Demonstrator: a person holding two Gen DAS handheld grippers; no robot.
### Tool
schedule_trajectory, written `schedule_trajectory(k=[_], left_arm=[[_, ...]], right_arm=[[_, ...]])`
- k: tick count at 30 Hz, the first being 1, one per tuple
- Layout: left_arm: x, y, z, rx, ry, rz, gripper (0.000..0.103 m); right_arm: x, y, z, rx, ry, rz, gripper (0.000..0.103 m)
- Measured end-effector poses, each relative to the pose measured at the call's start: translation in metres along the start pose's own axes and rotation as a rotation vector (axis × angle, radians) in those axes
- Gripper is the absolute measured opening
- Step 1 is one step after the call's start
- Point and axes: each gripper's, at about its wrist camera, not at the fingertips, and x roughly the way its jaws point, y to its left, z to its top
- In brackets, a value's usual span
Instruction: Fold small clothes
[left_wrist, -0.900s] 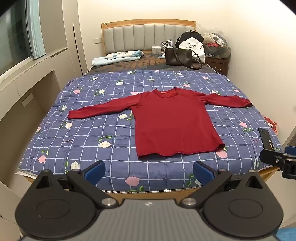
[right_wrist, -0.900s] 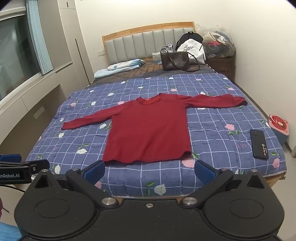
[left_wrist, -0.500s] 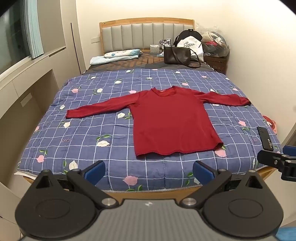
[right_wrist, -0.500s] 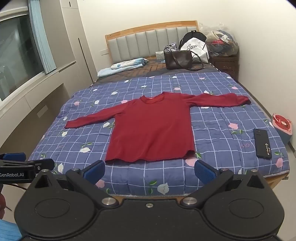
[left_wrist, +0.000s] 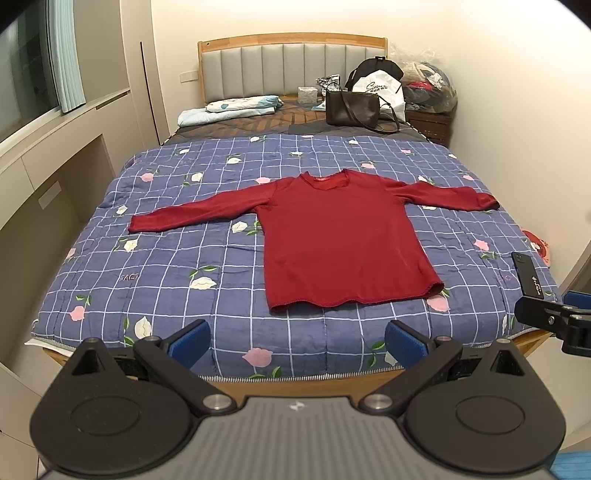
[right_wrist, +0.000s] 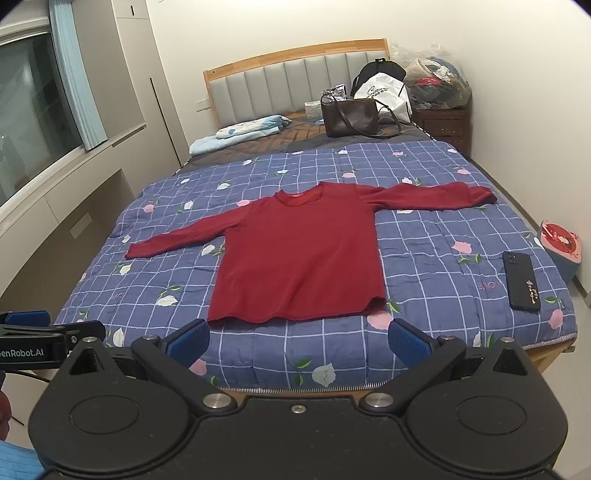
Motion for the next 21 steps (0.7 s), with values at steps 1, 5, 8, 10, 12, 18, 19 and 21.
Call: schedule_trajectory(k=[1,5,8,10,12,18,19,21], left_arm=[[0.0001,0.0006,-0.0001,-0.001,0.000,-0.001,0.103],[0.0020,0.0029,-0.0014,-0.005,0.002,-0.004,0.103],[0.0024,0.0029,-0.0019,-0.005,0.002,-0.004,0.103],[0.0025,0.0041,-0.0022,-0.007,0.004,-0.005,0.103],[0.0027,0.0039,-0.0024,-0.007,0.004,-0.006,0.103],[0.0037,0.0041,-0.0024,-0.008,0.007,-0.007,0.103],[0.0038,0.0039,-0.0024,-0.008,0.008,-0.006,0.103],[0.0044,0.0043,-0.0024,-0.010,0.010,-0.005,0.103]], right_arm=[[0.0001,0.0000,-0.0002,0.000,0.000,0.000,0.103],[0.0003,0.0004,-0.0002,0.001,0.000,-0.001,0.103],[0.0008,0.0000,-0.0003,0.008,-0.001,-0.005,0.103],[0.0009,-0.0001,-0.0003,0.008,-0.001,-0.005,0.103],[0.0007,-0.0004,-0.0002,0.008,-0.001,-0.004,0.103],[0.0010,-0.0003,-0.0002,0.013,-0.002,-0.004,0.103],[0.0011,-0.0003,-0.0003,0.014,-0.002,-0.004,0.103],[0.0010,-0.0003,0.0000,0.013,-0.002,-0.003,0.103]])
